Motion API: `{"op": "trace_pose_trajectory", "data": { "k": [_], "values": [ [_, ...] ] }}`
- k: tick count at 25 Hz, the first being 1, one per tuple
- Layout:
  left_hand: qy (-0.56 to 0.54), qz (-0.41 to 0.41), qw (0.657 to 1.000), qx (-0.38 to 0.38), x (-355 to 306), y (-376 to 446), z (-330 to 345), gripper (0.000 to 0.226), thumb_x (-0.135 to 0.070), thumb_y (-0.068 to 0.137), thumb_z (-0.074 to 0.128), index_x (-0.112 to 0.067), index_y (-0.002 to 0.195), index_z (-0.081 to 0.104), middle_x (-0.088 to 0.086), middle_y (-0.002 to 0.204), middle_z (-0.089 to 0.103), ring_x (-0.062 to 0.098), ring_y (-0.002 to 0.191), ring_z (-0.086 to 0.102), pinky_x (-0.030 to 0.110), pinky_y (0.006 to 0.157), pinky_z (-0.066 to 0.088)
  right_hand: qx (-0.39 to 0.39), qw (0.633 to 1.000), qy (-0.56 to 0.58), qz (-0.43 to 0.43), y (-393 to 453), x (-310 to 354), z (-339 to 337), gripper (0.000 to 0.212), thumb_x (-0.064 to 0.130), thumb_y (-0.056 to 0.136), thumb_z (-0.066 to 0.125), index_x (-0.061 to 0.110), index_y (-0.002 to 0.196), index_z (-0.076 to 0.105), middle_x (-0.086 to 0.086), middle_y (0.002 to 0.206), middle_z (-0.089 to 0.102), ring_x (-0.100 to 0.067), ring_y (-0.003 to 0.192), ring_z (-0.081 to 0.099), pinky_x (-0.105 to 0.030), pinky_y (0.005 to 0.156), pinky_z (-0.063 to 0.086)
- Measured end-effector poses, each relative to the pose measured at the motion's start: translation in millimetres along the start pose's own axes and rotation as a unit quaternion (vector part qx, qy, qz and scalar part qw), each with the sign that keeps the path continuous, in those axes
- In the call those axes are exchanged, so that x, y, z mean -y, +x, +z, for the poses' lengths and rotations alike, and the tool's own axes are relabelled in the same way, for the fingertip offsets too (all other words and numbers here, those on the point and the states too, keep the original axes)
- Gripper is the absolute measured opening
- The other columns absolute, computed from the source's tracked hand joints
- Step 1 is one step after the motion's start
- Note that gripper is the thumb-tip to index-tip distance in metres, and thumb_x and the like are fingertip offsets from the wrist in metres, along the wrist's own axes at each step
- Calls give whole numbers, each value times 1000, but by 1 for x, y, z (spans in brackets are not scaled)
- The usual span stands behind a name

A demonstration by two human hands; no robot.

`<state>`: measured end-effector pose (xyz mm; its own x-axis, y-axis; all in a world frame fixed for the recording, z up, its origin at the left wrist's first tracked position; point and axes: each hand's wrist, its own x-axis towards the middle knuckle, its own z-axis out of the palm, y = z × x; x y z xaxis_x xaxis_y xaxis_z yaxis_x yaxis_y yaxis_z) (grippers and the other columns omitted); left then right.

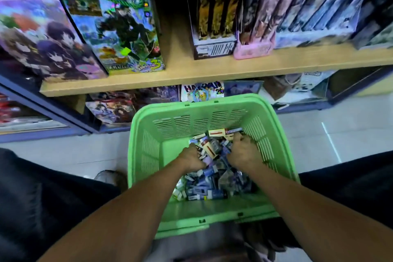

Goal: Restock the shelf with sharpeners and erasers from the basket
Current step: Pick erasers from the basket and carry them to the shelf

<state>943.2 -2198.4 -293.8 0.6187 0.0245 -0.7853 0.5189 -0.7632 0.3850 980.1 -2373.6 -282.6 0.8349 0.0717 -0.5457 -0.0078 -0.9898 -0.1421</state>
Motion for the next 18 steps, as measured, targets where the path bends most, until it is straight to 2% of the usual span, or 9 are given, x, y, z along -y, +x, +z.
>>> {"op": "trace_pose_trajectory", "data": {
  "k": [2, 4, 5, 7, 9, 10, 14, 16, 18],
  "values": [
    [-70, 2, 997, -15, 3, 6, 4, 93, -25, 81, 78, -11, 153, 20, 16, 137, 50, 29, 111, 60, 34, 88, 53, 4, 1000, 3, -2, 3, -1, 6, 81, 36, 83, 68, 10, 146, 25, -24, 139, 39, -41, 125, 47, -42, 100, 43],
    [-128, 10, 991, -24, -3, 14, 7, 91, -18, 81, 77, -17, 153, 22, 14, 135, 52, 25, 99, 60, 31, 78, 51, 6, 1000, -11, -4, 8, 0, 9, 85, 46, 83, 68, 12, 148, 25, -25, 141, 38, -41, 127, 43, -44, 101, 42],
    [-151, 10, 988, -36, -6, 19, 8, 83, -15, 83, 75, -17, 151, 28, 13, 132, 55, 24, 95, 59, 29, 74, 48, -3, 999, -33, -13, 10, 1, 10, 81, 48, 84, 66, 11, 146, 30, -24, 139, 42, -40, 126, 45, -43, 100, 43],
    [-204, -8, 976, -71, -16, 33, 9, 61, -14, 87, 69, -11, 141, 41, 14, 118, 63, 26, 88, 60, 29, 69, 44, -69, 995, -57, -34, 15, 3, 7, 57, 45, 88, 61, 10, 130, 49, -19, 127, 56, -35, 117, 54, -40, 90, 49],
    [-231, -36, 966, -107, -24, 40, 8, 39, -18, 87, 66, -8, 123, 52, 13, 106, 66, 29, 87, 62, 29, 68, 44, -151, 985, -51, -60, 22, 5, 3, 34, 32, 87, 62, 9, 113, 63, -13, 114, 64, -31, 109, 59, -37, 81, 53],
    [-226, -48, 966, -119, -28, 44, 8, 31, -21, 87, 67, -10, 114, 55, 10, 103, 65, 28, 87, 62, 28, 68, 44, -157, 983, -64, -77, 26, 5, 2, 30, 24, 86, 63, 8, 111, 65, -11, 114, 64, -30, 112, 56, -37, 83, 52],
    [-238, -61, 963, -114, -36, 58, 15, 25, -16, 83, 68, -10, 108, 64, 9, 103, 68, 28, 91, 64, 26, 71, 44, -42, 987, -116, -107, 43, 4, 6, 44, 14, 91, 56, 11, 134, 50, -11, 133, 52, -31, 129, 41, -40, 105, 41],
    [-273, -72, 953, -106, -35, 63, 17, 20, -11, 79, 69, -11, 100, 66, 13, 99, 70, 28, 87, 67, 25, 69, 44, -48, 983, -138, -106, 50, 5, 4, 43, 13, 91, 53, 12, 134, 48, -10, 134, 51, -30, 128, 42, -43, 103, 40],
    [-306, -67, 945, -93, -31, 64, 18, 11, -8, 79, 72, -15, 82, 64, 15, 86, 68, 24, 75, 65, 24, 65, 41, -55, 980, -156, -111, 56, 7, -5, 38, 9, 90, 53, 10, 128, 54, -11, 131, 54, -30, 126, 45, -42, 102, 42]
  ]
}}
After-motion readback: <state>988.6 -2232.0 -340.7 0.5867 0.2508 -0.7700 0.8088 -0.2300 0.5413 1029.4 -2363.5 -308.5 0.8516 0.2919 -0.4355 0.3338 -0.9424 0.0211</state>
